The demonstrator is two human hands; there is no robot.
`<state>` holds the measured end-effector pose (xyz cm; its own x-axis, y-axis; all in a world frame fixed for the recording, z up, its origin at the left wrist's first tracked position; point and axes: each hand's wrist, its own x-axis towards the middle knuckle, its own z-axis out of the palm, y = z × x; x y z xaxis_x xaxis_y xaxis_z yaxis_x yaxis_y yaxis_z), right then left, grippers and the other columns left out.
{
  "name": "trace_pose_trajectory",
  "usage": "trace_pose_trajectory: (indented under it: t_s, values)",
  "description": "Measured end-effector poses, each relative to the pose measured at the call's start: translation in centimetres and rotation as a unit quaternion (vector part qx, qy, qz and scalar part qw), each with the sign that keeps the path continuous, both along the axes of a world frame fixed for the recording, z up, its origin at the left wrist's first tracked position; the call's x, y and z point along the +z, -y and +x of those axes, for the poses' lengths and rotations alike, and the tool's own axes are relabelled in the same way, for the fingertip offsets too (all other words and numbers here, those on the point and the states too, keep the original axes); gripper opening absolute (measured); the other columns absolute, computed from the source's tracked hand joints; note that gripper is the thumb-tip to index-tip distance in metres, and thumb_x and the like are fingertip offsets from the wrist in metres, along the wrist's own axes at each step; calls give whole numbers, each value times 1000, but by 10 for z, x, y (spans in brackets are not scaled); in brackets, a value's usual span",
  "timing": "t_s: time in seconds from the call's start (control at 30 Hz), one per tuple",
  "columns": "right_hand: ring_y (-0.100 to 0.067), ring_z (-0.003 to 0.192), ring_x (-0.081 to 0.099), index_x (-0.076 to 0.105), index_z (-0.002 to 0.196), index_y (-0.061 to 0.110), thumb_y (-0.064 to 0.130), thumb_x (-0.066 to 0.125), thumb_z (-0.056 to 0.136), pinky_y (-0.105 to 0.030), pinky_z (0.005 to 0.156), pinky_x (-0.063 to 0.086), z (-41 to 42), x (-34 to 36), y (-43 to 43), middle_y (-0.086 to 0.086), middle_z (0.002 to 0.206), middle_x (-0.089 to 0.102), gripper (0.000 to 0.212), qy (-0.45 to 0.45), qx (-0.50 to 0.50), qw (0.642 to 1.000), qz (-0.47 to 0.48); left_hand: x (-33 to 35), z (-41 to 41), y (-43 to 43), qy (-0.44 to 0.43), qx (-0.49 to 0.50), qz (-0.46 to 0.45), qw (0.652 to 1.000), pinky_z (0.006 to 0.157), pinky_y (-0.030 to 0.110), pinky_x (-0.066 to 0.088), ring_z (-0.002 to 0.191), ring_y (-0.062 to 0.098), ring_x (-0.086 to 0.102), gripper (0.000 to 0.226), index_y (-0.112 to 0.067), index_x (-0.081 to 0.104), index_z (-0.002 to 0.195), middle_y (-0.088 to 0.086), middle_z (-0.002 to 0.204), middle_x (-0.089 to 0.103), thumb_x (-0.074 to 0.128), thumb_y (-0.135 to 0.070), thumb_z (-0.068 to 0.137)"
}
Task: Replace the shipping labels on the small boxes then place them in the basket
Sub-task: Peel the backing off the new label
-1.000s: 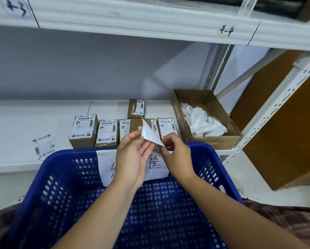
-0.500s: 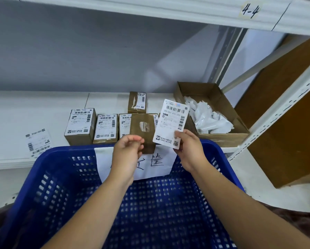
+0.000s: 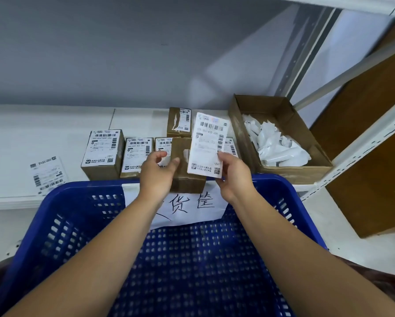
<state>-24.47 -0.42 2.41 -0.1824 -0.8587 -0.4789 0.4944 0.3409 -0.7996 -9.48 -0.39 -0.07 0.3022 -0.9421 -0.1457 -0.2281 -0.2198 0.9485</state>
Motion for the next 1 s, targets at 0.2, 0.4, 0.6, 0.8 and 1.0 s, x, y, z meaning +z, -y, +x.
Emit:
trace_pose_trajectory:
  t_s: [0.2, 0.4, 0.6, 0.8, 1.0]
  values:
    - [-6, 64, 65, 60, 90, 17, 10, 52, 96, -22, 61, 45, 1, -4, 7, 2, 82, 71, 12, 7, 8, 999, 32, -6, -5, 7, -103, 4, 93, 990, 99, 34, 33, 131, 25, 40, 56, -10, 40, 140, 8, 144, 43, 54, -39, 94]
    - [-10, 59, 66, 64, 91, 13, 12, 46, 95, -22, 55, 40, 1, -15, 9, 0, 72, 73, 18, 56, 55, 996, 41, -9, -13, 10, -187, 22, 116, 975, 99, 34, 41, 112, 22, 55, 40, -12, 50, 130, 5, 126, 58, 54, -31, 95]
    - [-22, 76, 70, 66, 96, 8, 15, 43, 97, -35, 74, 51, 2, -16, 0, -8, 83, 75, 24, 94, 85, 991, 36, -3, -15, 2, -267, 8, 132, 955, 59, 28, 50, 77, 21, 64, 48, -25, 42, 128, 11, 109, 64, 60, -6, 87]
    - [-20, 81, 66, 65, 101, 10, 20, 44, 98, -32, 72, 46, -7, 4, -22, -6, 83, 74, 23, 89, 107, 990, 18, 17, 1, -23, -291, -40, 127, 947, 74, 39, 52, 85, 23, 61, 73, -35, 24, 145, 3, 99, 62, 56, -3, 88]
    - [-31, 114, 61, 61, 126, 6, 19, 53, 96, -39, 94, 45, -7, 31, -56, -14, 124, 67, 34, 37, 149, 988, 8, 53, 21, -61, -254, -101, 109, 956, 63, 36, 51, 96, 25, 62, 81, -44, 20, 144, 6, 117, 62, 54, 1, 87]
